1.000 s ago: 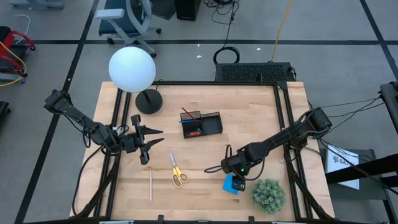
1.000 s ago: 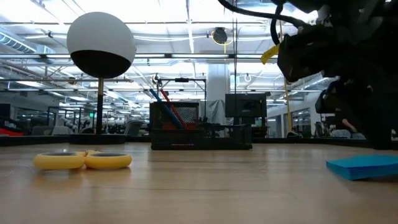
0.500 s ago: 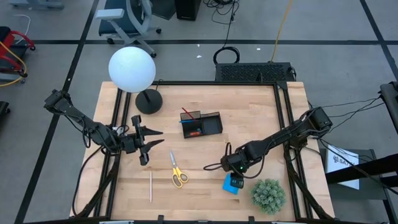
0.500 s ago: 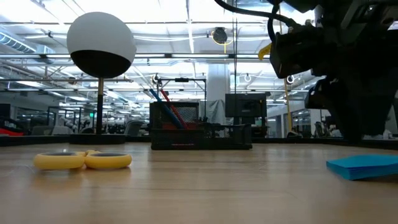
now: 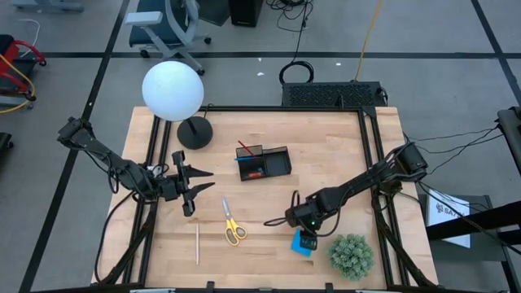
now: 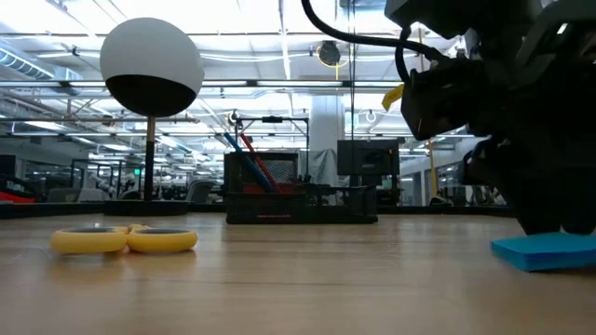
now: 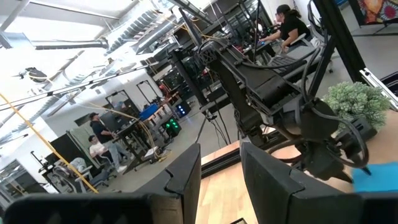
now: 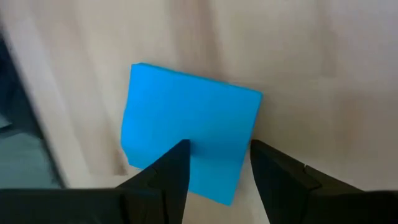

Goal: Pick and place office supplies into organizer
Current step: Put the blue notepad into the desk organizer

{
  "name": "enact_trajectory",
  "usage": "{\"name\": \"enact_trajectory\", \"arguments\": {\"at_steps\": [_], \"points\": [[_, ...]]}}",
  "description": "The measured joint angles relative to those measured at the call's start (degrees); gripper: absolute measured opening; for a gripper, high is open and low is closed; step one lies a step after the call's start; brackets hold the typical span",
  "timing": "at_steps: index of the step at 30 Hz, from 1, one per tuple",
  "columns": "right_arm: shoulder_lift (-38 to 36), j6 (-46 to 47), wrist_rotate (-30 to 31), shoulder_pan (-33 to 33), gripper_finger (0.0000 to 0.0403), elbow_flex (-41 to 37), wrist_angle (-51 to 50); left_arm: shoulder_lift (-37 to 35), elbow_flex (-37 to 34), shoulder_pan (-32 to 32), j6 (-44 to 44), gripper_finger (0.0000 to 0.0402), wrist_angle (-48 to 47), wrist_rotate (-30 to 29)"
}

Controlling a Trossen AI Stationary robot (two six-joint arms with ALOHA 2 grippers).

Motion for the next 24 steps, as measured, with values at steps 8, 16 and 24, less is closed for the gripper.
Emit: {"name": "enact_trajectory", "arguments": {"at_steps": [8, 16, 24], "points": [[0.2, 1.1, -3.5, 0.3, 0.0160, 0.0, 2.2, 0.0, 0.0, 0.0, 0.0, 0.0124, 0.1, 0.0], [0.2, 1.9, -3.5, 1.5, 0.0126, 0.0, 1.9, 0.0, 0.0, 0.0, 0.0, 0.0124, 0.0, 0.0], [0.2, 2.5, -3.2, 2.3, 0.0049, 0.0, 2.0, 0.0, 0.0, 0.0, 0.0, 0.0124, 0.0, 0.0]]}}
